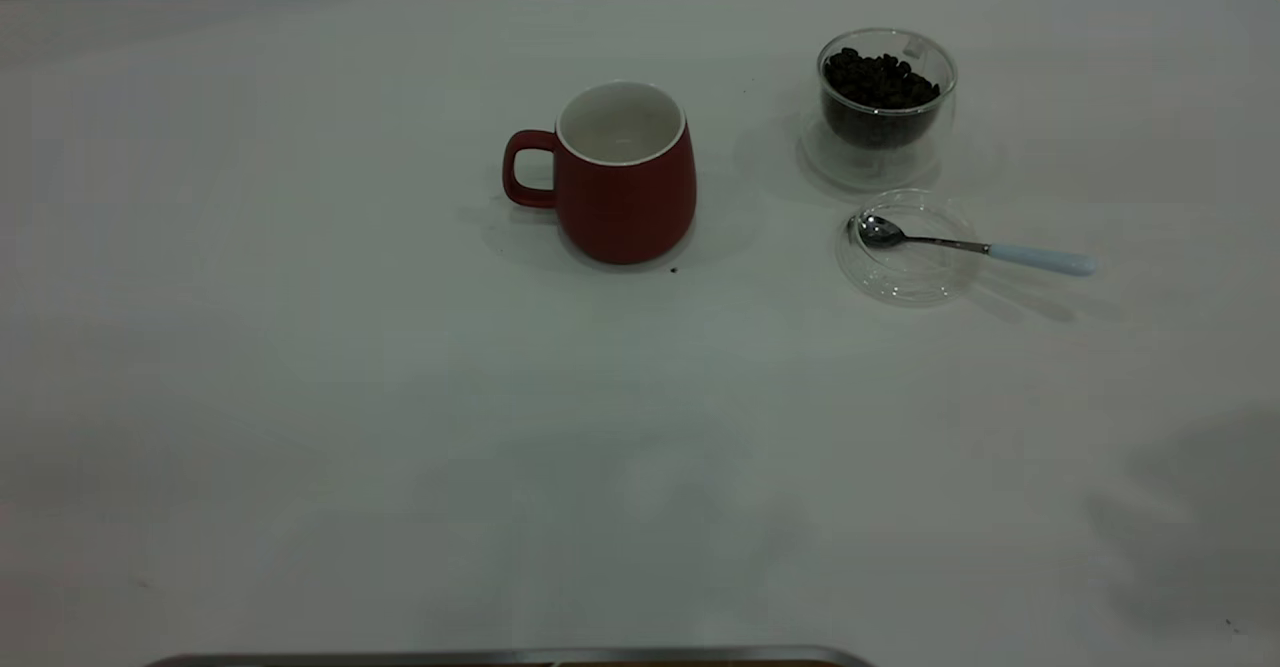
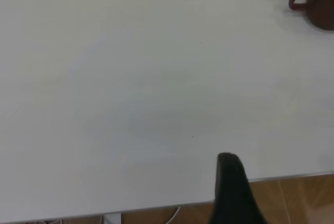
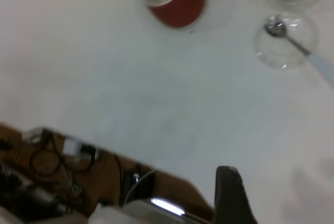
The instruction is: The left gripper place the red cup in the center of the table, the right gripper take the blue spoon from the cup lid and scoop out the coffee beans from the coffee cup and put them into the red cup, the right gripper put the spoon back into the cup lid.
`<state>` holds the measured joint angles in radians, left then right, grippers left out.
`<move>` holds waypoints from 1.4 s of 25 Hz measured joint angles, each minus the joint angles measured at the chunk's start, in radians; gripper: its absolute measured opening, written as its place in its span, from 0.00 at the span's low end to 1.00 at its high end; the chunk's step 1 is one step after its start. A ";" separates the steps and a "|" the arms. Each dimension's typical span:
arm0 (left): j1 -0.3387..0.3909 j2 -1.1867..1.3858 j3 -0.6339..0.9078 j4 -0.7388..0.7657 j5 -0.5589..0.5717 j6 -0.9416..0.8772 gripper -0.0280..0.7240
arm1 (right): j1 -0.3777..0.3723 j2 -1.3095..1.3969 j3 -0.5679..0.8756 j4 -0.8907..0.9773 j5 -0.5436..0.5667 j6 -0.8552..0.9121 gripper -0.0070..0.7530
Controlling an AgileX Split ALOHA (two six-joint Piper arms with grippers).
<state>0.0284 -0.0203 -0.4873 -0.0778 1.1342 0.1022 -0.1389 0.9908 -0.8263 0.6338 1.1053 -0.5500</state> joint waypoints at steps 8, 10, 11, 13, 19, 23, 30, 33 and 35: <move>0.000 0.000 0.000 0.000 0.000 0.000 0.75 | 0.000 -0.255 0.000 -0.053 0.128 -0.011 0.67; 0.000 0.000 0.000 0.000 0.000 0.000 0.75 | 0.000 -0.325 0.000 -0.085 0.128 -0.010 0.67; 0.000 0.000 0.000 0.000 0.000 0.000 0.75 | 0.000 -0.354 0.000 -0.107 0.128 -0.002 0.67; 0.000 0.000 0.000 0.000 0.000 0.000 0.75 | 0.000 -0.423 0.000 -0.149 0.128 0.043 0.66; 0.000 0.000 0.000 0.000 0.000 0.000 0.75 | 0.141 -0.614 0.034 -0.338 0.128 0.195 0.66; 0.000 0.000 0.000 0.000 0.000 0.000 0.75 | 0.179 -0.706 0.073 -0.480 0.128 0.288 0.66; 0.000 0.000 0.000 0.000 0.000 0.000 0.75 | 0.229 -0.888 0.228 -0.676 0.123 0.472 0.66; 0.000 0.000 0.000 0.000 0.000 0.000 0.75 | 0.287 -0.935 0.291 -0.686 0.113 0.505 0.66; 0.000 0.000 0.000 0.000 0.000 0.000 0.75 | 0.320 -0.944 0.316 -0.679 0.106 0.514 0.66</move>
<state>0.0284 -0.0203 -0.4873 -0.0778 1.1342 0.1022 0.1812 0.0471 -0.5101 -0.0455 1.2109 -0.0364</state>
